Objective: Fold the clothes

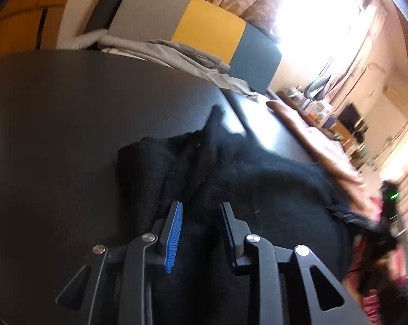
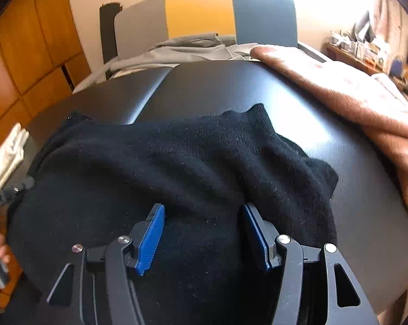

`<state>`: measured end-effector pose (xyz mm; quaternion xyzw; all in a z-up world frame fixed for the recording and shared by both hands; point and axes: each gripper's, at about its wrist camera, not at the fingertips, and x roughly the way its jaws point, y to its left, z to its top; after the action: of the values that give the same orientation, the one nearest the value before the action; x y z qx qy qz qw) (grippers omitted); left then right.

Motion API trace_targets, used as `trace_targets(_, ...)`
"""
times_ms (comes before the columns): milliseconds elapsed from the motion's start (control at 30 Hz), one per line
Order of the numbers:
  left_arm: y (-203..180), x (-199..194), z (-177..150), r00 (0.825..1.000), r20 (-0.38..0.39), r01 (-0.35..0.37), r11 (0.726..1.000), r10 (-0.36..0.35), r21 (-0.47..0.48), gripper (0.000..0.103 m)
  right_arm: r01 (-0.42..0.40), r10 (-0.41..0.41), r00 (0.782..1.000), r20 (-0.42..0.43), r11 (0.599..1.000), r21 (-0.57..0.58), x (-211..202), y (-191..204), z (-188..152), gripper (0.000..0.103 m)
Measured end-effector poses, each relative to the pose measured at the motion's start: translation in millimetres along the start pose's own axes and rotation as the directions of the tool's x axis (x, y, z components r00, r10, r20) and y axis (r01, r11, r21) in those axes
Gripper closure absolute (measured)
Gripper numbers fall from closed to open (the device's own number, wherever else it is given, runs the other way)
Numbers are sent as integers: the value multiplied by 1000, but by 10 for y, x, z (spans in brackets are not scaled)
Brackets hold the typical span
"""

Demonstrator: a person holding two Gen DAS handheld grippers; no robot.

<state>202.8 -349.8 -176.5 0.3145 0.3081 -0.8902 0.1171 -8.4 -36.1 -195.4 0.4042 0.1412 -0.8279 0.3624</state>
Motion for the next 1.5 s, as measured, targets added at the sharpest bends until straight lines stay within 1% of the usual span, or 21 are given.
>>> trace_targets(67,57,-80,129,996,22,91,995,-91,-26,62,5,-5,1000,6,1000,-24,37,14,36,40)
trace_targets(167,299,-92,433,987,32,160,980,-157,-120,54,-36,36,999,24,999,-2,10,-19,14,35)
trace_targets(233,486,43,629,977,-10,206,959,-212,-193,51,-58,58,998,38,998,7,-15,-18,14,26)
trace_targets(333,651,272,860,963,-101,220,943,-251,-251,50,-50,51,997,61,999,-20,-108,152,131,23)
trace_targets(367,625,360,911,968,-141,176,962,-208,-209,52,-47,49,996,69,998,-29,-139,208,170,22)
trace_targets(433,539,501,914,960,-213,154,978,-182,-143,54,-40,44,995,84,998,-58,-190,338,259,8)
trace_targets(467,479,554,896,957,-241,140,984,-163,-110,58,-30,39,995,91,995,-99,-190,444,331,5)
trace_targets(533,352,616,807,946,-306,104,994,-107,-26,62,-17,34,995,93,985,-169,-139,617,447,4)
trace_targets(633,164,666,782,933,-345,133,989,-105,60,66,30,-15,998,65,969,-245,75,790,557,4)
trace_targets(733,52,630,808,923,-347,201,977,-165,70,66,8,-8,1000,-3,979,-204,376,688,586,0)
trace_targets(833,-2,658,814,909,-361,248,966,-208,67,66,-106,106,994,3,991,-79,506,408,482,0)
trace_targets(900,-33,724,826,905,-371,250,966,-207,72,66,-153,153,988,11,987,-49,479,310,473,0)
trace_targets(1000,-65,785,846,914,-379,200,973,-145,111,66,-148,150,988,24,986,-71,467,324,435,0)
trace_targets(1100,-139,732,837,935,-353,106,976,-34,189,77,-142,145,989,29,987,-77,460,328,430,0)
trace_targets(1167,-184,589,849,958,-280,7,968,65,250,77,-145,147,989,33,987,-75,454,313,422,0)
trace_targets(1200,-204,512,846,965,-246,-20,965,87,262,76,-145,148,988,34,987,-75,462,315,425,0)
trace_targets(1233,-220,431,839,973,-222,-8,966,68,259,76,-145,148,988,35,986,-77,495,335,444,0)
trace_targets(1267,-244,383,829,974,-225,39,965,20,257,74,-144,147,988,36,987,-78,515,349,455,0)
trace_targets(1300,-265,384,825,973,-230,52,963,10,264,73,-141,145,989,38,987,-79,509,354,450,0)
trace_targets(1400,-321,510,820,964,-261,29,950,56,311,73,-137,140,989,39,987,-81,500,360,445,0)
trace_targets(1500,-321,642,789,945,-323,58,946,51,318,73,-133,137,990,40,988,-82,495,362,443,0)
